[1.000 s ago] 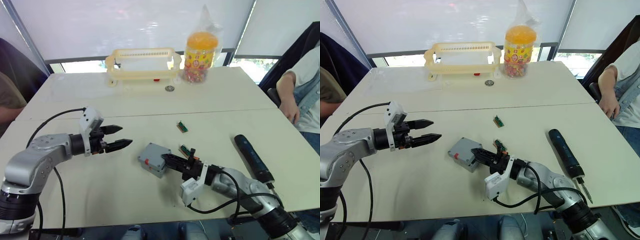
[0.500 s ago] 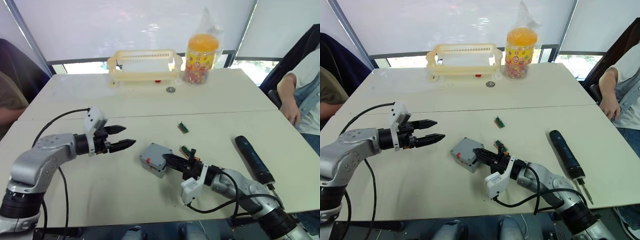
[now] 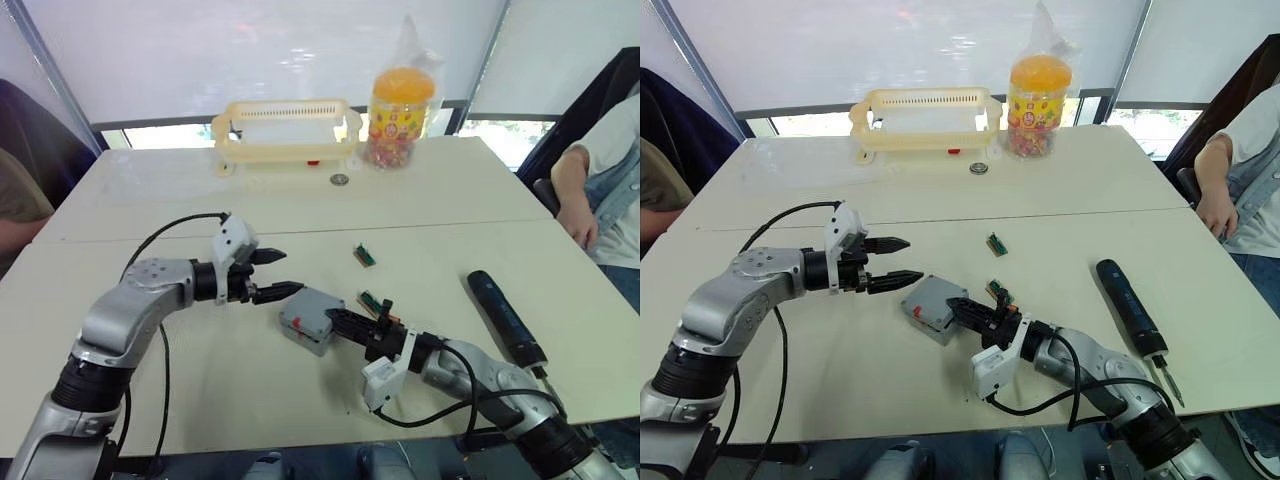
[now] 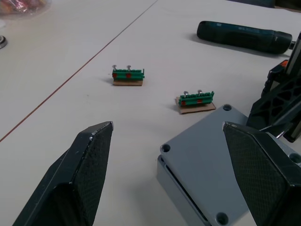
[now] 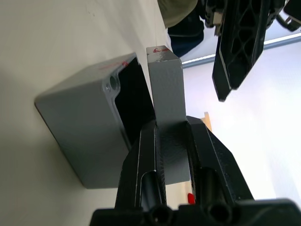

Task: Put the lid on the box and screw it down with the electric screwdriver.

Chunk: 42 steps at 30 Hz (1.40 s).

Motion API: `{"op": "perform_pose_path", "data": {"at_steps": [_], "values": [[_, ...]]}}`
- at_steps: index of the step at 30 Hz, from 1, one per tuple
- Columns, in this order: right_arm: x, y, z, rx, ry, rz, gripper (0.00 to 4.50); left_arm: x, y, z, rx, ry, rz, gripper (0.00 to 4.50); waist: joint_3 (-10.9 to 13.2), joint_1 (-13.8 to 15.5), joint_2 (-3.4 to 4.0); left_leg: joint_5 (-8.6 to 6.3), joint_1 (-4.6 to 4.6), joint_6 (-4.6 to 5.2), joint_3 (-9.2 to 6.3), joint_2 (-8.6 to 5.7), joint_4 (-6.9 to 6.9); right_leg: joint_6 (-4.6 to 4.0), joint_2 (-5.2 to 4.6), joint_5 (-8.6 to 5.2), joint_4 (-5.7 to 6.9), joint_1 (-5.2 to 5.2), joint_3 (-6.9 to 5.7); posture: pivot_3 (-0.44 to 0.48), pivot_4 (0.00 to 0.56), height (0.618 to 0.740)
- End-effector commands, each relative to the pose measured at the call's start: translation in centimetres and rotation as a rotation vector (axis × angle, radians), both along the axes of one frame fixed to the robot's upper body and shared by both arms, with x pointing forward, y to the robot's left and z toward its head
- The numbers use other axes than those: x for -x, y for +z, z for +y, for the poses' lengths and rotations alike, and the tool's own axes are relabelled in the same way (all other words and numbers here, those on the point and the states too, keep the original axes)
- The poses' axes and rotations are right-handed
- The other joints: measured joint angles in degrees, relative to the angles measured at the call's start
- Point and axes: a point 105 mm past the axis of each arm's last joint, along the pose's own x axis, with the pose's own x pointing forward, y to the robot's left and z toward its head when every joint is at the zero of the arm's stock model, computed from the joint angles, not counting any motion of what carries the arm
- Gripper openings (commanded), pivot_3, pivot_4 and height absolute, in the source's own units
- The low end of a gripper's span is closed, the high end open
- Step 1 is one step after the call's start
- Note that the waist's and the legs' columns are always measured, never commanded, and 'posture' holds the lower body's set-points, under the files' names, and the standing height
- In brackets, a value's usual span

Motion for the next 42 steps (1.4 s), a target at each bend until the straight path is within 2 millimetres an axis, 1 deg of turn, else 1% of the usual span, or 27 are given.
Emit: {"op": "perform_pose_path", "data": {"at_steps": [1,6,11,22,31,38,42], "values": [[0.2,-0.5,0.1,0.028,0.010,0.007,0.08,-0.1,0.7,-0.1,-0.006,-0.013,-0.043,3.82,0.00,0.01,0.00,0.00,0.00,0.00,0.00,0.00,0.00,0.00,0.00,0.00,0.00,0.00,0.00,0.000,0.150,0.740],[0.9,-0.8,0.6,0.037,0.042,0.005,0.08,-0.3,-0.2,-0.2,-0.032,-0.022,-0.045,3.82,0.00,0.01,0.00,0.00,0.00,0.00,0.01,0.00,0.00,0.00,0.00,0.00,0.00,0.00,0.00,0.000,0.150,0.740],[0.8,-0.8,0.6,0.040,0.026,0.005,0.08,-0.7,-0.5,-0.2,-0.026,-0.012,-0.044,3.82,0.00,-0.01,0.00,0.00,0.00,0.00,0.00,0.00,0.00,0.00,0.00,0.00,0.01,0.00,0.00,0.000,0.150,0.740],[0.7,-1.1,0.6,0.051,0.020,0.010,0.08,-0.8,-0.8,-0.7,-0.028,-0.031,-0.048,3.82,-0.01,0.01,0.00,0.00,0.01,0.00,0.00,0.00,0.00,0.00,0.01,0.00,0.01,0.00,0.00,0.000,0.150,0.740],[0.8,-1.6,0.7,0.072,0.021,0.017,0.08,-1.0,-2.6,-1.0,-0.112,-0.058,-0.061,3.82,-0.02,0.00,0.00,0.00,0.01,0.00,0.01,0.00,0.00,0.00,0.01,0.00,0.01,0.00,0.00,0.000,0.150,0.740],[0.9,-1.7,0.7,0.077,0.016,0.025,0.08,-1.3,-3.2,-0.8,-0.142,-0.059,-0.065,3.82,-0.05,0.04,-0.01,0.00,0.02,0.01,0.01,0.00,0.00,0.00,0.01,0.00,0.01,0.01,0.00,0.000,0.150,0.740],[1.2,-1.9,0.7,0.076,0.024,0.032,0.08,-1.1,-3.7,-1.0,-0.159,-0.078,-0.053,3.82,-0.08,0.03,-0.02,0.00,0.04,0.01,0.01,0.00,0.00,0.00,0.01,0.00,0.01,0.03,0.00,0.000,0.150,0.740]]}}
